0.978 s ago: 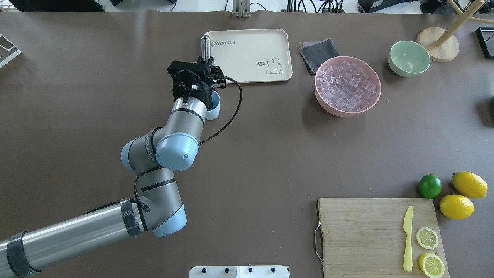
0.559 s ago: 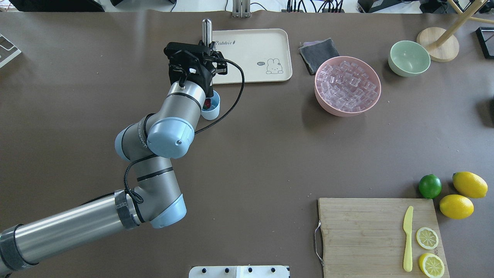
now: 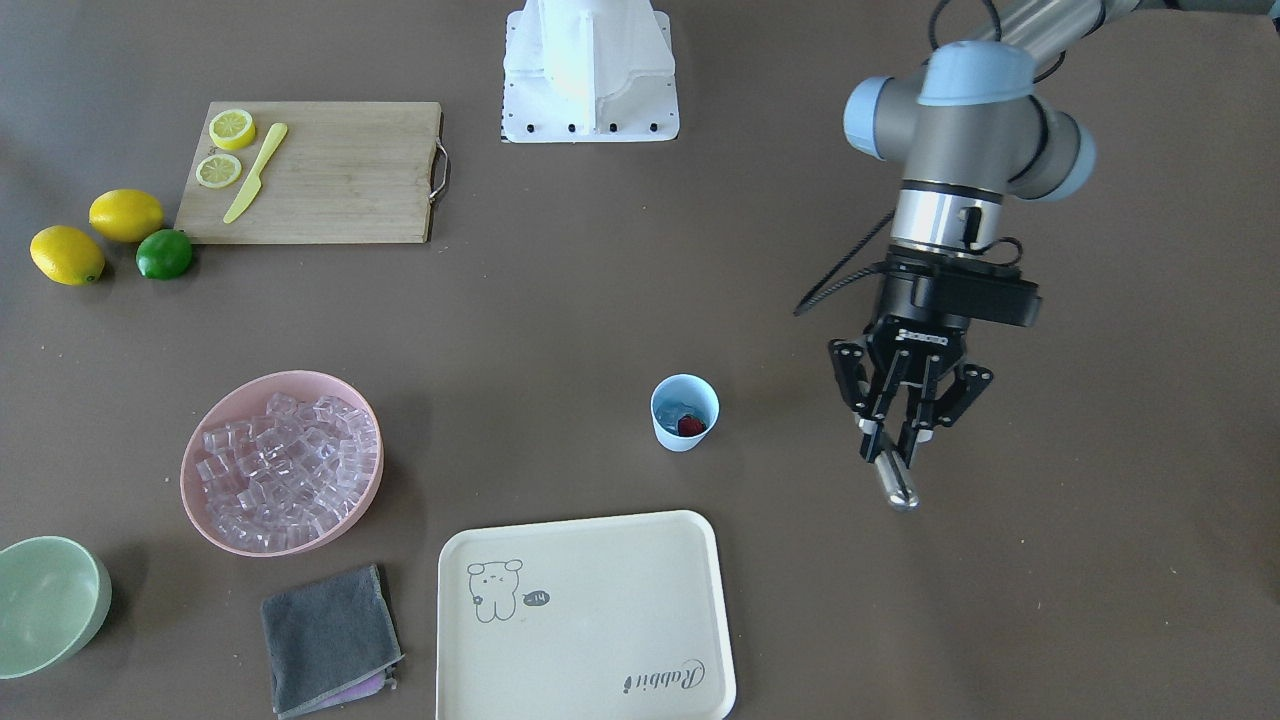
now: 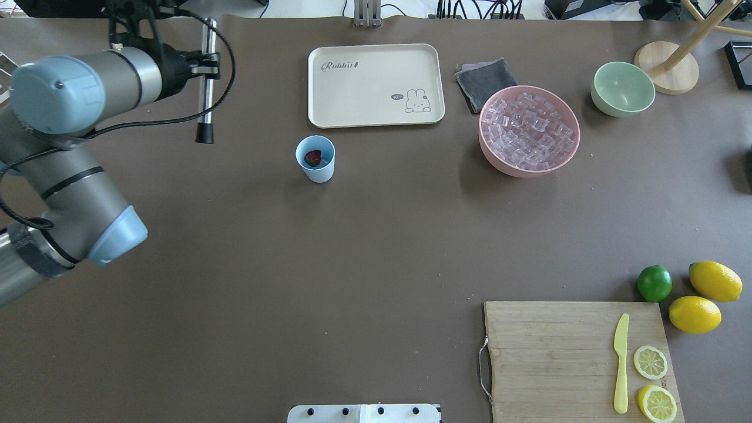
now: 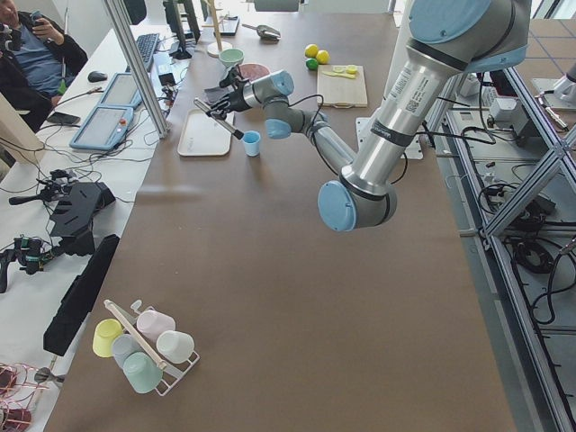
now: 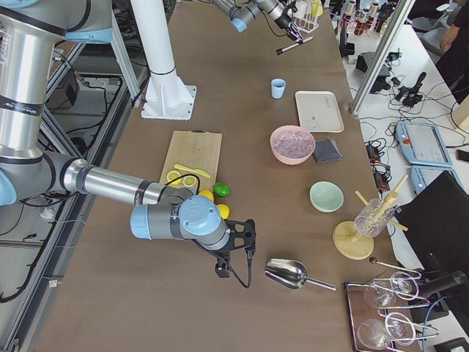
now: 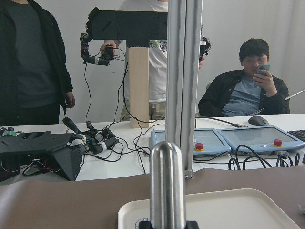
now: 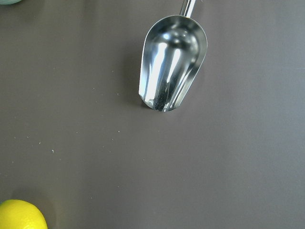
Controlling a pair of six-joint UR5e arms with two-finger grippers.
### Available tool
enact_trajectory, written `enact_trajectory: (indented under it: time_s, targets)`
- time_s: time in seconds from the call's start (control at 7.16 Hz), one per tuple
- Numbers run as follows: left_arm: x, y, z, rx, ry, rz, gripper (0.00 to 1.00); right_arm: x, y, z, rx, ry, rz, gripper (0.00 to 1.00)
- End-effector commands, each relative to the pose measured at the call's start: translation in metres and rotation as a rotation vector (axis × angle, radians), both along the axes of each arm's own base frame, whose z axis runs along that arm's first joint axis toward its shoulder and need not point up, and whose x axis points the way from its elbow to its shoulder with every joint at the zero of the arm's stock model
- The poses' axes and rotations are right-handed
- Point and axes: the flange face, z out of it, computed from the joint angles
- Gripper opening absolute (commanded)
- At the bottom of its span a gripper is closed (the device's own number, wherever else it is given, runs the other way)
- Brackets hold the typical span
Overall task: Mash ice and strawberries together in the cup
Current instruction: 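Lift the pestle out of the cup and carry it back with the left gripper, then lay the pestle on the table, open the left gripper and withdraw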
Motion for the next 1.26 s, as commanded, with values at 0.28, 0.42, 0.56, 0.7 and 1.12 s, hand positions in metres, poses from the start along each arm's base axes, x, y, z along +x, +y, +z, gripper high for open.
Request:
enact_trajectory:
  time_s: [0.28,0.42,0.56,0.7,1.12]
  targets:
    - [-0.061,0.068,0.207,-0.386,-0.065,0.243,0.22,0.001,-0.001,0.003,-0.007,0.006,0.0,0.99]
    - [-0.075,0.087,0.237,-0.354,-0.091,0.271,0.24,0.0,-0.002,0.003,-0.008,-0.001,-0.001,0.99]
    - [-0.079,0.091,0.248,-0.357,-0.105,0.275,0.25,0.001,-0.004,0.006,-0.011,-0.002,-0.001,0.99]
    - [-0.08,0.092,0.258,-0.376,-0.112,0.264,0.36,0.001,-0.005,0.007,-0.012,0.005,0.0,0.99]
    - [-0.075,0.085,0.255,-0.37,-0.112,0.263,0.98,0.002,-0.004,0.006,-0.008,0.003,0.003,0.99]
